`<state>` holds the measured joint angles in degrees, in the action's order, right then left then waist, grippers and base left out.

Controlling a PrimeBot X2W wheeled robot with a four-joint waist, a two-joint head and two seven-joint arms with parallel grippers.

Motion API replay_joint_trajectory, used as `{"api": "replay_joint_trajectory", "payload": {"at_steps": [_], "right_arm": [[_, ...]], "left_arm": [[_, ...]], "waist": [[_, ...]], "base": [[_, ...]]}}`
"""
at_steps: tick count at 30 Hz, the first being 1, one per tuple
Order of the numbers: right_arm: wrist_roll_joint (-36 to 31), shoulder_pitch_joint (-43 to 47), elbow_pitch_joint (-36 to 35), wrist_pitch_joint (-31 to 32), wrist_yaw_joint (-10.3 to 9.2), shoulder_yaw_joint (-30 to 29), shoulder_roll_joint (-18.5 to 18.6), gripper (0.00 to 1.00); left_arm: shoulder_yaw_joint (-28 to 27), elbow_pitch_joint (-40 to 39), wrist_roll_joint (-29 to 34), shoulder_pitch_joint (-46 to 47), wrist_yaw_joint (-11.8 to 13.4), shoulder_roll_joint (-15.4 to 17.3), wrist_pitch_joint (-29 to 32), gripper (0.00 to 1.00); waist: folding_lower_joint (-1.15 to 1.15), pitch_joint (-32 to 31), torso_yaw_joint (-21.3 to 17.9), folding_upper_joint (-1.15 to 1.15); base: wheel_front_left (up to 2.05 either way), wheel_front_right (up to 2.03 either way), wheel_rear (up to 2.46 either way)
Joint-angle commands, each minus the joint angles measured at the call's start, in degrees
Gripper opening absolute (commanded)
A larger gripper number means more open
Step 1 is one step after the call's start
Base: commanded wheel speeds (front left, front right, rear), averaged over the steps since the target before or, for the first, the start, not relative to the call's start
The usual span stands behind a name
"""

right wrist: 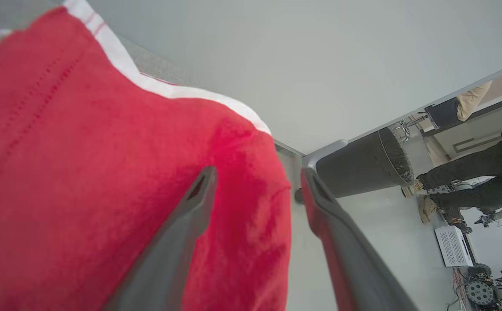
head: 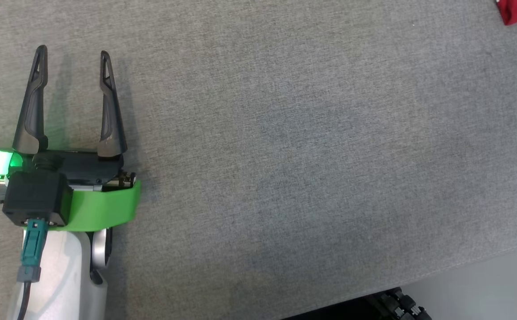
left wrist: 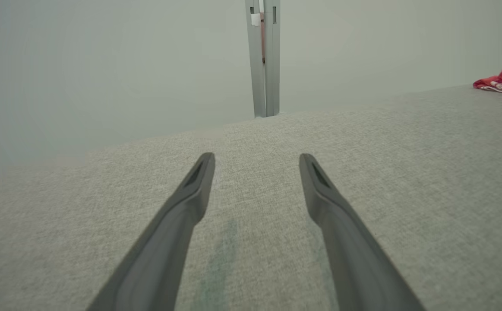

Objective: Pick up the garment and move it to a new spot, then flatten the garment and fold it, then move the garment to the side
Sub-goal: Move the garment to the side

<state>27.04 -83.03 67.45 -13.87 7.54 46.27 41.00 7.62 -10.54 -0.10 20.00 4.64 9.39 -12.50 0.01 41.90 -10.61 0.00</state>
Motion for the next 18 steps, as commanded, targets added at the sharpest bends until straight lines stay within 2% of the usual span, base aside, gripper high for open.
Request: {"api": "replay_joint_trajectory", "payload": {"at_steps": [1, 4, 7, 12, 14, 18], "right_arm": [[-0.48, -0.44, 0.62, -0.65, -0.11, -0.05, -0.06, 1.0], [-1.49, -0.15, 0.46, -1.31, -0.1, -1.14, -1.0, 1.0], [-1.6, 2.04, -4.2, -1.28, -0.1, -5.32, -2.01, 1.0], [-5.65, 9.73, -16.47, -1.28, -0.1, -15.01, -4.31, 1.0], [-8.08, 17.85, -24.03, -1.28, -0.1, -21.93, -7.53, 1.0], [-10.25, 26.65, -33.25, -1.29, -0.1, -27.93, -11.64, 1.0]], "left_arm": [[-0.31, 0.58, -0.55, 0.12, 0.5, -0.02, -0.42, 1.0], [-0.99, 1.29, -1.6, -0.95, 0.9, -0.22, -1.13, 1.0], [-1.61, 2.22, -2.16, -2.4, 1.11, -0.24, -1.67, 1.0], [-2.5, 3.93, -4.04, -4.73, 1.31, -0.54, -2.27, 1.0], [-3.7, 4.84, -5.59, -6.62, 1.56, -0.7, -2.55, 1.0], [-5.01, 5.69, -6.78, -8.85, 1.28, -0.92, -2.68, 1.0]], "waist": [[-0.01, -0.98, 0.61, 0.0], [-0.01, -2.81, 0.64, 0.0], [-0.01, -4.96, 0.23, 0.0], [-0.01, -9.39, 0.11, 0.0], [-0.01, -12.37, 0.44, 0.0], [-0.01, -15.77, 1.37, 0.0]], "base": [[0.0, 0.0, 0.0], [0.0, 0.0, 0.0], [0.0, 0.0, 0.0], [0.0, 0.0, 0.0], [0.0, 0.0, 0.0], [0.0, 0.0, 0.0]]}}
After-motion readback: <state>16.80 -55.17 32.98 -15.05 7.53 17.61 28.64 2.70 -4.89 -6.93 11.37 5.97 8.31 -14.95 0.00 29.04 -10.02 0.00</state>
